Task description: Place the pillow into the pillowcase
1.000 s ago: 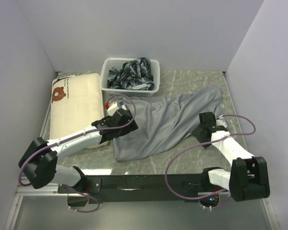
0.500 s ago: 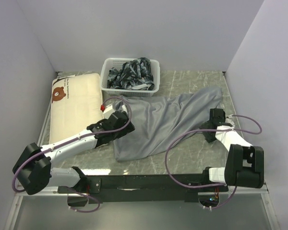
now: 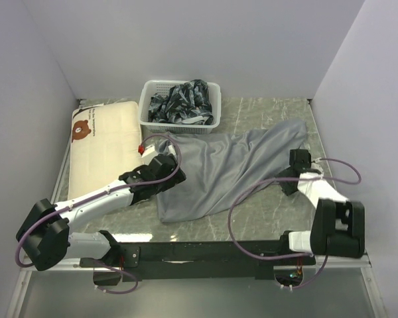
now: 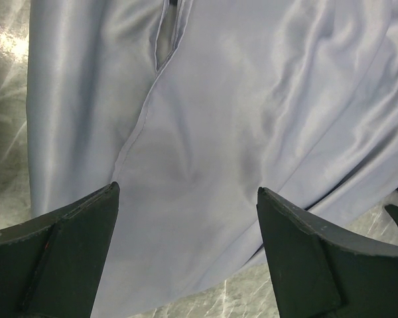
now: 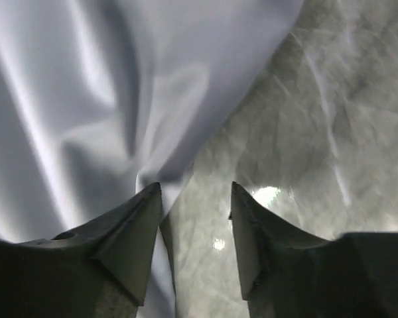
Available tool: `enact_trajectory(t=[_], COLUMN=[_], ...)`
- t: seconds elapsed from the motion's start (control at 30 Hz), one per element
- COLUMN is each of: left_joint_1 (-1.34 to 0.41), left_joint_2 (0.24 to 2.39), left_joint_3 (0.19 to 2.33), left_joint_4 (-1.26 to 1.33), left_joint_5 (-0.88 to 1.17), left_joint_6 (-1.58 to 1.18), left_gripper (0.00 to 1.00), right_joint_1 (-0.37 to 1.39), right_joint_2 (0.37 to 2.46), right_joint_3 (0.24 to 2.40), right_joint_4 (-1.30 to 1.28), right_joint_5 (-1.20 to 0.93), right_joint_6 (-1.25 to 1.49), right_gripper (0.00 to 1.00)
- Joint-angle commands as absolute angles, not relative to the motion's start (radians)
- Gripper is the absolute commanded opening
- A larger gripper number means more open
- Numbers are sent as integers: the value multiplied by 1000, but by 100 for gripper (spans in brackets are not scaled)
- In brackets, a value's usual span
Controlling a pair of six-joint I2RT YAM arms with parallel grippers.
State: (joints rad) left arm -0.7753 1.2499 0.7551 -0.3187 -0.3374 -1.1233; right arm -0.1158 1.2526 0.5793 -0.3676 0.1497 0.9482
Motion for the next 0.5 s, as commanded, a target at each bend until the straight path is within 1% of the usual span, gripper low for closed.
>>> enact_trajectory(t=[0.0, 0.13, 0.27, 0.47], left_joint_1=[-772, -772, -770, -769], left_joint_2=[1235, 1227, 1221, 1224], left_joint_3=[764, 775, 773, 773], left_joint_4=[-305, -319, -327, -321], left_joint_5=[-345, -353, -359, -353], left_joint_6=[-1129, -1118, -1112, -1112], left_gripper=[90, 90, 90, 90], right_joint_1=[-130, -144, -144, -144], right_joint_2=[1394, 1437, 1381, 1296], right_joint_3=[692, 710, 666, 666], right_joint_4=[-377, -361, -341, -368], right_joint_5=[201, 192, 140, 161], right_joint_6=[943, 950, 948, 933], right_gripper=[51, 52, 52, 54])
